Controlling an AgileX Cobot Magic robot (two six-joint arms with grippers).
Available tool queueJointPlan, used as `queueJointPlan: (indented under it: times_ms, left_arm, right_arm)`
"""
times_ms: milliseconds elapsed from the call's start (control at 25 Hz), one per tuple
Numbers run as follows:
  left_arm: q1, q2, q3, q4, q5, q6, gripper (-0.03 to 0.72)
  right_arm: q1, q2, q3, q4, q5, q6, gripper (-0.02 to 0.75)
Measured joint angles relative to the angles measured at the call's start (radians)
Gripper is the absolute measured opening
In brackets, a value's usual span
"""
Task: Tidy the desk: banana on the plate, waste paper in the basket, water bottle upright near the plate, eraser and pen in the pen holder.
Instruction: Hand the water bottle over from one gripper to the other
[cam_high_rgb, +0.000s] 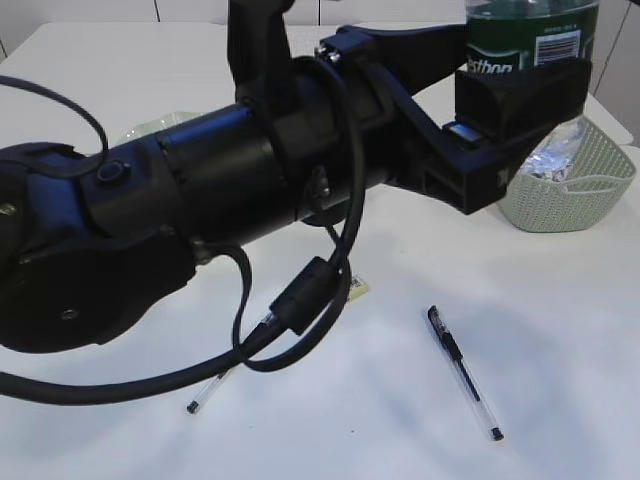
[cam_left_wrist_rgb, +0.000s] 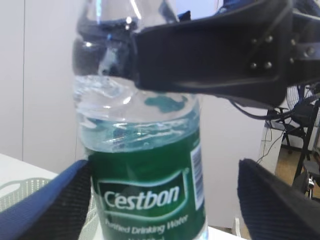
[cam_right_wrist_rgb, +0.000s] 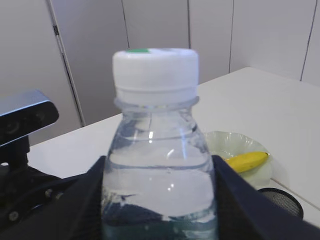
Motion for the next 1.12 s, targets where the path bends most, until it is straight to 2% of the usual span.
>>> queueJointPlan:
  times_ms: [1120]
  left_arm:
    - [-0.004,0.0,0.0,-0.034,-0.015,-0.039,0.638]
  right_arm:
    - [0.0,0.0,0.0,0.07,0.134,-0.058,0.395]
